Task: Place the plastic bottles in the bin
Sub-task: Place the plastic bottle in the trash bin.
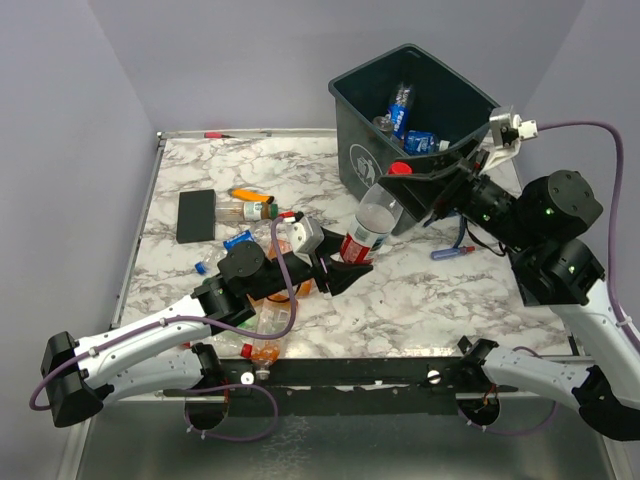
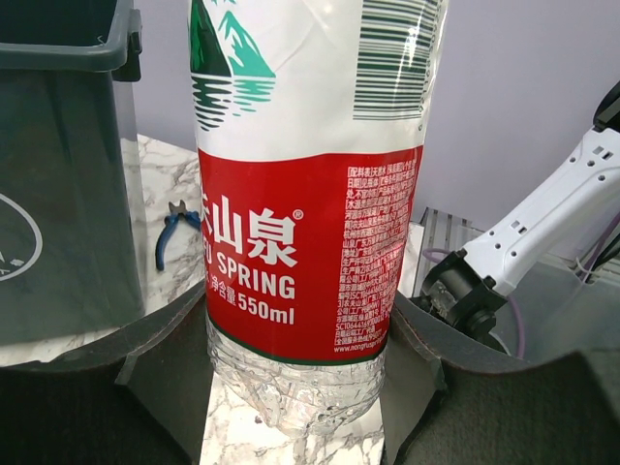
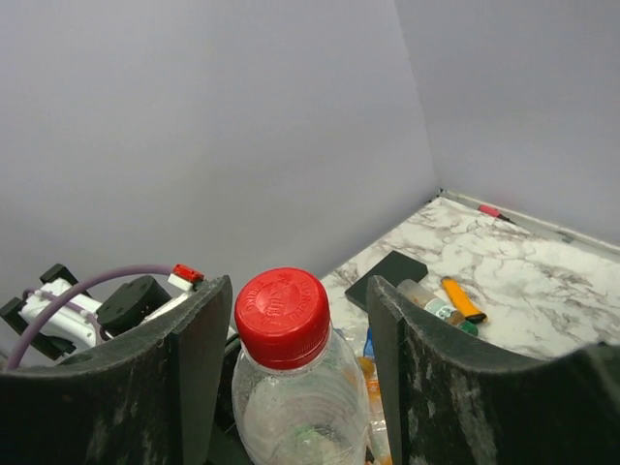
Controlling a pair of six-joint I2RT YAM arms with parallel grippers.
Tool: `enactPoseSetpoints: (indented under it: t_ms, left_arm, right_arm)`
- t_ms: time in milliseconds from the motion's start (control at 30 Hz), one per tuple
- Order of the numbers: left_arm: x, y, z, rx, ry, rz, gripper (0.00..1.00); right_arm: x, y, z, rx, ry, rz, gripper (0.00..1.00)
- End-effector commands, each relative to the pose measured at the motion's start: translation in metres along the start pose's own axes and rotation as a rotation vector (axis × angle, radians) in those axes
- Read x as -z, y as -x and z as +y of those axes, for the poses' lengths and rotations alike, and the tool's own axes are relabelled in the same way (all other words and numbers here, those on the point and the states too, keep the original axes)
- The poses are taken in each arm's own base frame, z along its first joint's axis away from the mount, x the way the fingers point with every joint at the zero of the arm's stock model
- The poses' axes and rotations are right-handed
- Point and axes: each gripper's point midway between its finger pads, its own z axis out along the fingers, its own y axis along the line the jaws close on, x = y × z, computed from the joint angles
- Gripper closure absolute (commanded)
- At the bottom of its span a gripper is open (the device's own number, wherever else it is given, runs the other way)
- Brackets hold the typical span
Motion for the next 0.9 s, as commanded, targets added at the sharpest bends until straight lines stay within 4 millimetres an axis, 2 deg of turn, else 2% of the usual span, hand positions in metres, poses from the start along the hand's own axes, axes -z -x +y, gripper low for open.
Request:
enactPoseSetpoints:
  t_ms: [0,67,167,300,333,400,433,467,567,667,767,800,867]
  left_arm:
    - [0.002,0.000,0.001,-0.015,0.010,-0.004,0.84]
    - [0.002,0.000,0.001,-0.015,0.010,-0.003,0.84]
    - [0.001,0.001,0.001,-0.015,0.008,-0.003,0.84]
    - [0.001,0.002,0.001,-0.014,0.009,-0.005,0.82]
    - [0.002,0.002,0.002,-0.016,0.016,-0.005,0.71]
    - [0.003,0.003,0.005,-0.021,0.037,-0.003,0.34]
    - [0.005,0.004,0.008,-0.027,0.052,-0.006,0.16]
    - [0.006,0.007,0.011,-0.037,0.074,-0.010,0.03]
    - [0.016,0.021,0.026,-0.089,0.162,-0.044,0.01]
    - [0.034,0.044,0.052,-0.163,0.325,-0.104,0.01]
    - [0.056,0.062,0.086,-0.261,0.537,-0.122,0.01]
    - [0.064,0.063,0.097,-0.292,0.613,-0.112,0.01]
    - [0.080,0.058,0.118,-0.346,0.748,-0.076,0.01]
  right_arm:
    - [-0.002,-0.009,-0.005,-0.006,-0.019,0.026,0.41]
    - [-0.004,-0.013,-0.006,-0.009,-0.015,0.045,0.41]
    - [-0.006,-0.018,-0.010,-0.014,-0.030,0.058,0.50]
    - [-0.005,-0.017,-0.011,-0.009,-0.040,0.054,0.72]
    - [-0.003,-0.013,-0.010,-0.004,-0.039,0.040,0.78]
    - [0.001,-0.003,-0.011,0.010,-0.059,0.009,0.98]
    - [0.004,0.002,-0.011,0.019,-0.069,-0.005,0.99]
    - [0.006,0.009,-0.011,0.033,-0.079,-0.021,1.00]
    - [0.017,0.033,-0.014,0.083,-0.131,-0.075,1.00]
    - [0.036,0.066,-0.026,0.152,-0.237,-0.191,1.00]
    - [0.065,0.106,-0.043,0.247,-0.376,-0.393,1.00]
    - [0.077,0.126,-0.045,0.274,-0.412,-0.504,1.00]
    - [0.099,0.149,-0.053,0.320,-0.498,-0.664,1.00]
